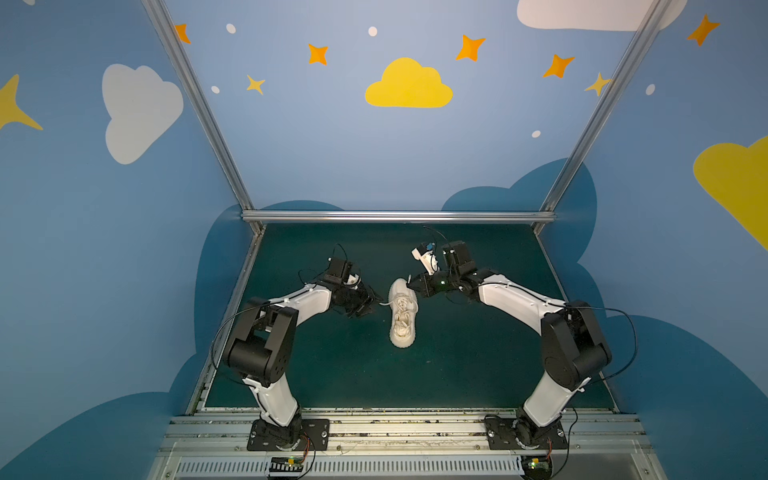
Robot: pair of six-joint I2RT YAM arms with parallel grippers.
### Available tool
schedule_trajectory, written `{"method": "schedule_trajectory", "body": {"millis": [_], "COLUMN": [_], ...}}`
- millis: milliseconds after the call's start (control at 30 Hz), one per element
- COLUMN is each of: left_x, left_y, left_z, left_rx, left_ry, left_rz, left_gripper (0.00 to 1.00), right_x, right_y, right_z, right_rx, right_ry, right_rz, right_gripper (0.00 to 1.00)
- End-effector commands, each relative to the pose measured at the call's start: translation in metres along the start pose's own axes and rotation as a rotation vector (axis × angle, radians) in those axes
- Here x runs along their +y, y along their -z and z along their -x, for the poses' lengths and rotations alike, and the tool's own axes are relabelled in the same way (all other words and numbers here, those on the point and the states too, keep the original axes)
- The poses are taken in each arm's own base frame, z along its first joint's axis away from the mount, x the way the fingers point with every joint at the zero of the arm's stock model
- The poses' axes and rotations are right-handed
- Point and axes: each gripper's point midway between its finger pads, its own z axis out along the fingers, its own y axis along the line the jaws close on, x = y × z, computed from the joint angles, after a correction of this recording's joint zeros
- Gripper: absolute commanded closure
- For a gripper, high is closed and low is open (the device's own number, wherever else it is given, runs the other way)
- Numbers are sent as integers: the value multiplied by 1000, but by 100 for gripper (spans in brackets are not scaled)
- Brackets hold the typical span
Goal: Tie the shoes
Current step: 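Draw both grippers outward from the sneaker, each holding a lace end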
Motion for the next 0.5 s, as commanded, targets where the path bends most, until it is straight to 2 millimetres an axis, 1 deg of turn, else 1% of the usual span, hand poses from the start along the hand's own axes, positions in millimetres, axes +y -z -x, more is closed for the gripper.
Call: {"method": "schedule_trajectory", "body": {"millis": [0, 67, 167, 367, 467], "left_x": [-8, -7, -5, -5, -3], "left_y": [-8, -13, -16, -25, -31], "left_z": [10, 15, 20, 24, 22], "left_rx": [-17, -31, -56, -69, -65], "left_ry": [81, 124, 168, 230, 241], "left_rz": [-80, -104, -111, -136, -116], "left_gripper": [55, 55, 55, 55, 55], "right_x": [8, 8, 9, 7, 7], "right_y": [11, 12, 12, 13, 14], "right_z": [8, 8, 8, 8, 9], "right_rx": [-36, -40, -38, -38, -40], "right_ry": [9, 9, 14, 14, 15], "right_rz": [15, 15, 15, 13, 12], "right_gripper": [100, 100, 100, 100, 100]}}
